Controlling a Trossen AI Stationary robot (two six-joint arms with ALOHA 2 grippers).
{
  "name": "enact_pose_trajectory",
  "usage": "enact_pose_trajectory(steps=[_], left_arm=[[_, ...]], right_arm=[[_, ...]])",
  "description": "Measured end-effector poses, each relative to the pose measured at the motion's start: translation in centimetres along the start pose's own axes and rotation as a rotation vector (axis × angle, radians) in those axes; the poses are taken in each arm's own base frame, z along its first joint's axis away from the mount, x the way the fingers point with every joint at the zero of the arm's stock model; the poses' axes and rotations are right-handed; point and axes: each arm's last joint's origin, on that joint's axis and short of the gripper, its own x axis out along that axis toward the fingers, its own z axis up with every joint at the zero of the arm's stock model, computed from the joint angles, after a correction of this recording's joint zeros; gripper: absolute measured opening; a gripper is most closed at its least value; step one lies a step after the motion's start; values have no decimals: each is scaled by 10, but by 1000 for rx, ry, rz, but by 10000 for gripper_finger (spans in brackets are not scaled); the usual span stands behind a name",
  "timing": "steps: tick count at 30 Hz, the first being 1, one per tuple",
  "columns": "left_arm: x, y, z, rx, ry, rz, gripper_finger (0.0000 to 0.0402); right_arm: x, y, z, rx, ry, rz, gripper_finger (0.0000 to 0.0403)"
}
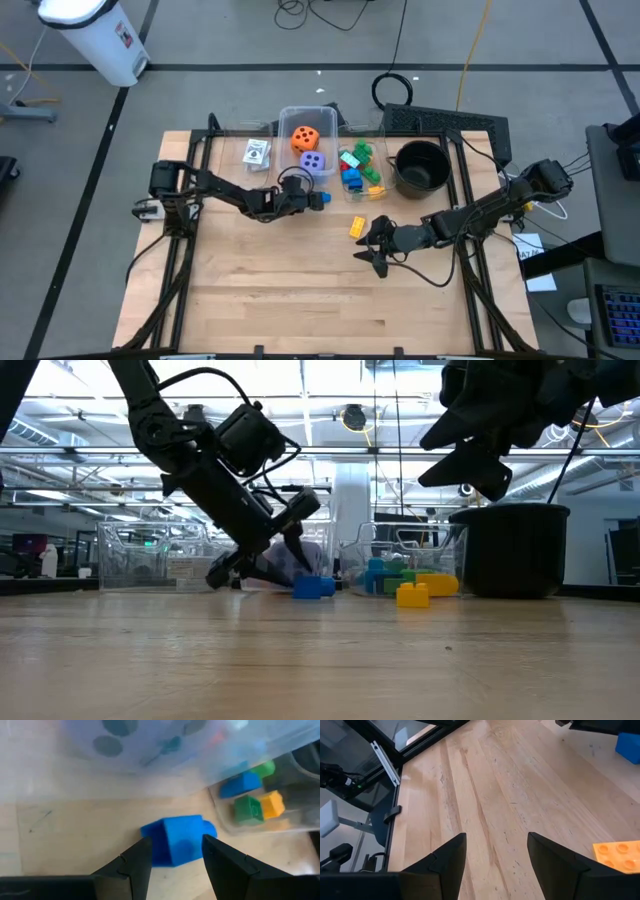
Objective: Pick & Place Toys
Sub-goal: Put the blue game piece into the right transparent bin
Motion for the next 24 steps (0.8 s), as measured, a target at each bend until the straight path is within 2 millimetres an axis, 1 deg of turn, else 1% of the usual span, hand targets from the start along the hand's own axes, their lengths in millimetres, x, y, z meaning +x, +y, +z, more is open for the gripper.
enact_pose_trajectory(steps=[4, 6, 8, 17, 19, 22, 24], left_arm=[[1, 0, -1, -2, 17, -12, 171], [2, 1, -2, 1, 34, -13, 159], [2, 0, -2, -4, 40, -19, 137], [1, -5, 0, -4, 28, -69, 14], [1, -6, 0, 11, 36, -82, 7], [1, -6, -1, 18, 67, -99, 13], [1, -7, -2, 19, 92, -114, 9]], right_arm=[[0, -1, -1, 1, 10, -10, 203], [0, -1, -1, 0, 9, -9, 203], [0, -1, -1, -2, 8, -10, 203], [0, -2, -1, -4, 12, -15, 203], [0, -2, -1, -4, 13, -15, 203], [0, -2, -1, -4, 12, -14, 203], [0, -2, -1, -4, 12, -14, 203]])
